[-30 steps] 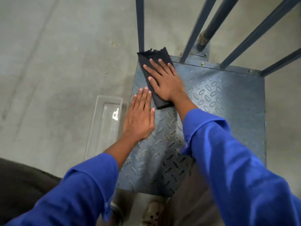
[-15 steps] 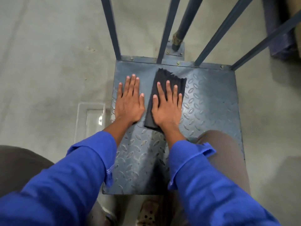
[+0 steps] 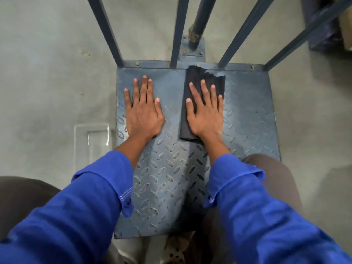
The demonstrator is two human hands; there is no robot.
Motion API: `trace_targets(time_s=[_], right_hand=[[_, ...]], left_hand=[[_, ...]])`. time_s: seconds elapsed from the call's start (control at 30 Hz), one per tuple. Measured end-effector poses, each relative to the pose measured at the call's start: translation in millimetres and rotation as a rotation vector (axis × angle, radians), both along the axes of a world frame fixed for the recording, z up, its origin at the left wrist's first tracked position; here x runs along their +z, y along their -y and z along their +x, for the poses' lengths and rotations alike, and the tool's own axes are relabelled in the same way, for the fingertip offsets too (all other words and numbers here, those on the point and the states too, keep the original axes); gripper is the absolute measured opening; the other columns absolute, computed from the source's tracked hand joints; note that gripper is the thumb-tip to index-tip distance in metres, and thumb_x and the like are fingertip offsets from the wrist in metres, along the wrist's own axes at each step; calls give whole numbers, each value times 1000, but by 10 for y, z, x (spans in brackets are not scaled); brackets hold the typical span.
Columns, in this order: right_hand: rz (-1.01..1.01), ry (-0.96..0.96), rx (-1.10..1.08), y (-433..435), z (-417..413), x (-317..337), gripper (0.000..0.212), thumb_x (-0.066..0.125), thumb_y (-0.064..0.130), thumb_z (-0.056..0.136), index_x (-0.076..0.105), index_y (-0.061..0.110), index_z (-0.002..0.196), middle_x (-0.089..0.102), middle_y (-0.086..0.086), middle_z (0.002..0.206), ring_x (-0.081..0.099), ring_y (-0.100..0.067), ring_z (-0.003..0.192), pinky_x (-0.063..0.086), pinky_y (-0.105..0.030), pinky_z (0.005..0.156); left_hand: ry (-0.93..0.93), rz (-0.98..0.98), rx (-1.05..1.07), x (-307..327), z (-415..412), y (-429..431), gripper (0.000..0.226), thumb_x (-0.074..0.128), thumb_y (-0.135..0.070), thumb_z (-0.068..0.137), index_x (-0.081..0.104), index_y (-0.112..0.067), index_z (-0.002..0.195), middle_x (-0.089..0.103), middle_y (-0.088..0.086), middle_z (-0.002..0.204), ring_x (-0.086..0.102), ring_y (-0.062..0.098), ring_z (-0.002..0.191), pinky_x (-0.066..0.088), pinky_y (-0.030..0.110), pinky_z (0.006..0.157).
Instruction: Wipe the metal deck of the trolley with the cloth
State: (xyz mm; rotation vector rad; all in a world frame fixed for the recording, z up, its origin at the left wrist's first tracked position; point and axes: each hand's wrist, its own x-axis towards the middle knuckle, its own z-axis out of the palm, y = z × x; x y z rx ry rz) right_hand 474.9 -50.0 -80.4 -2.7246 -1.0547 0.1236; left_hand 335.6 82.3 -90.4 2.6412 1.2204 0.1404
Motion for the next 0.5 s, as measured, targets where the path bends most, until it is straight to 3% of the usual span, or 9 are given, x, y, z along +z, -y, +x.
trace_targets(time_s=[0.13,0.2,0.33,0.4,0.5], right_hand=[[3,-33,-263,-90,388,34,58,20,56,108,17,46,165,8,7,176,3,-25,163,6,-55,130],[6,-15,-214,-287,166,64,58,20,54,108,16,44,165,9,6,176,2,-26,163,4,-55,130],[-17,16,184,-201,-194,34,55,22,53,110,20,44,164,13,9,175,5,-22,163,7,-50,131],[-4,28,168,-148,116,64,55,24,55,109,22,46,164,15,10,175,8,-21,163,9,-50,131],[-2,24,-48,-168,395,84,56,22,56,108,22,47,163,15,9,175,9,-24,163,11,-52,130]], left_hand=[[2,7,2,7,11,2,66,18,-40,112,10,-12,172,3,5,180,-3,27,167,-2,56,134],[4,-1,3,10,25,-2,66,17,-40,112,10,-13,172,4,4,180,-2,27,167,-2,56,134],[8,-13,-6,17,18,-12,66,15,-39,112,10,-13,172,4,3,180,-2,27,167,0,58,133],[10,-10,-12,6,12,-21,66,14,-40,112,9,-13,172,3,3,180,-3,27,167,-1,58,133],[9,1,-10,-14,35,-24,66,14,-41,112,9,-14,172,3,3,180,-4,27,167,-1,58,133]])
